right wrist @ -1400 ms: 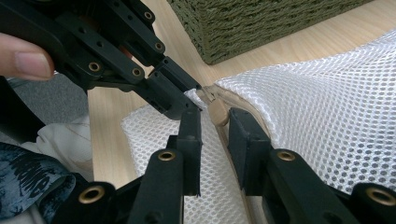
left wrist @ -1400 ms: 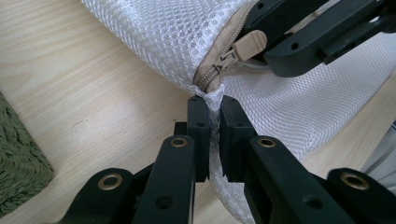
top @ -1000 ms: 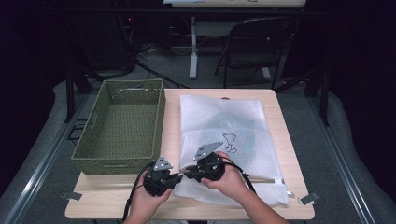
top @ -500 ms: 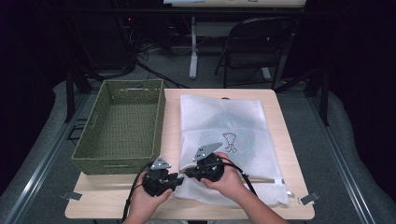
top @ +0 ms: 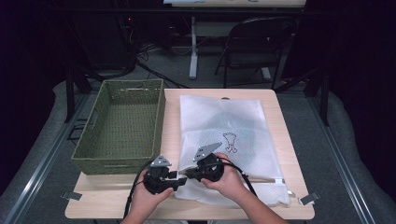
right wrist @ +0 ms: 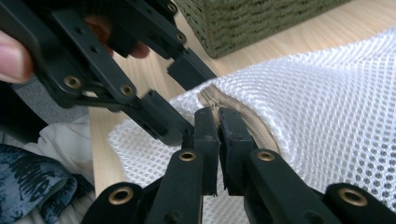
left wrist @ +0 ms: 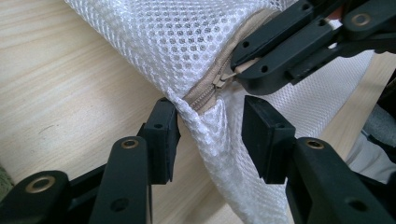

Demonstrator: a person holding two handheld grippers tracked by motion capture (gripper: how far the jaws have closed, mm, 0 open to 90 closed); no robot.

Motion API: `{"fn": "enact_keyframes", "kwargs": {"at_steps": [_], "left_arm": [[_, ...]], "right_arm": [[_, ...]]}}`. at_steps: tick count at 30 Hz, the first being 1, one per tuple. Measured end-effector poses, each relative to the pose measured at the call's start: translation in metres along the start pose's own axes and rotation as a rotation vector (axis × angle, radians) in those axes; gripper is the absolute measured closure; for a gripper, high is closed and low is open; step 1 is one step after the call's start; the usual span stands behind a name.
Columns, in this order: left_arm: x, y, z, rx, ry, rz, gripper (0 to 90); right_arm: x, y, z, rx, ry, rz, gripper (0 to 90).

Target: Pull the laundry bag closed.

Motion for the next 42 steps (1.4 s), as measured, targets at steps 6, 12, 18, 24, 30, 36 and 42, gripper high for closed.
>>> {"fn": "enact_keyframes", "kwargs": {"at_steps": [6, 12, 18, 24, 30, 36, 42], "left_arm": [[-0.0015, 0.0017, 0.0005, -0.003, -0.012, 0.006, 61.1], [-0.0024, 0.0024, 0.0009, -0.012, -0.016, 0.011, 66.2], [-0.0029, 0.0043, 0.0016, -0.032, -0.017, 0.027, 70.6], [-0.005, 0.005, 0.0027, -0.04, -0.022, 0.027, 77.0], [-0.0059, 0.003, 0.0033, -0.039, -0.024, 0.033, 81.0], [-0.0065, 0.0019, 0.004, -0.043, -0.03, 0.03, 83.6], [-0.009, 0.0, 0.0077, -0.047, -0.04, 0.022, 84.7]], "right_arm": [[0.0034, -0.0028, -0.0044, 0.018, 0.008, 0.002, 87.1], [0.0053, -0.003, -0.0062, 0.031, 0.013, -0.003, 87.1], [0.0077, -0.002, -0.0072, 0.027, 0.016, -0.01, 87.2], [0.0087, -0.0002, -0.0076, 0.028, 0.023, -0.023, 87.1], [0.0081, 0.0009, -0.0078, 0.025, 0.022, -0.031, 87.2], [0.0079, 0.0015, -0.0091, 0.031, 0.021, -0.038, 87.2], [0.0043, 0.001, -0.0083, 0.039, -0.004, -0.051, 87.2]]}}
Point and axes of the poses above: each handheld gripper's, and its own axes: x roughly forward along the jaws, z roughly out of its top, y roughly to its left, the point moved 5 cm from there along x, roughly forward along the jaws, and after that the axes turned 8 degrees about -x, right-handed, at the moved point
